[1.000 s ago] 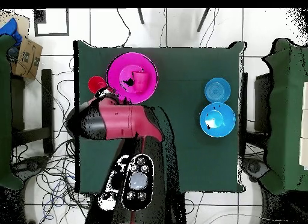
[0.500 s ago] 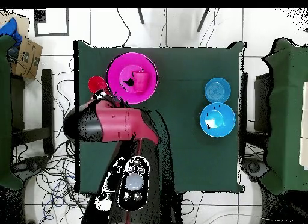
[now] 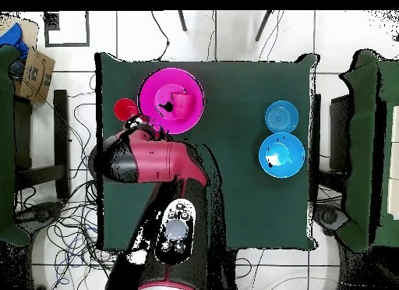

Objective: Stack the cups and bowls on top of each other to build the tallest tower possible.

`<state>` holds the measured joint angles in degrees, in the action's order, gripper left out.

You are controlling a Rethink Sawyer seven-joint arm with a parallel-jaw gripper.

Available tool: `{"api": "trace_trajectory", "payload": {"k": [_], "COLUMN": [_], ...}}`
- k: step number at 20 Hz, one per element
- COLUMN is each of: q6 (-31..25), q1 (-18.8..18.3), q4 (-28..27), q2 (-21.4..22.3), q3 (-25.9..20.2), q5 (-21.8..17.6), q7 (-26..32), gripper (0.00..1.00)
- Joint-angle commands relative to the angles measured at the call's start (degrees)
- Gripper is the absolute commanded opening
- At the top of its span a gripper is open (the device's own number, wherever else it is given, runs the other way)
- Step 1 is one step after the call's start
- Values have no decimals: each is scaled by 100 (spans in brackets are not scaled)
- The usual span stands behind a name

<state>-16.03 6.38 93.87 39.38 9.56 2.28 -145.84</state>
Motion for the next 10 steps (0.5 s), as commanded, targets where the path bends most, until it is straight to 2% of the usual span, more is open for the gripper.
{"api": "trace_trajectory", "payload": {"k": [1, 10], "q6": [215, 280], "q1": [98, 217], "q4": [416, 484], "q2": [-395, -455], "q3": [-290, -346], "q5": [228, 569], "q7": [-852, -1019], "gripper": [100, 100]}}
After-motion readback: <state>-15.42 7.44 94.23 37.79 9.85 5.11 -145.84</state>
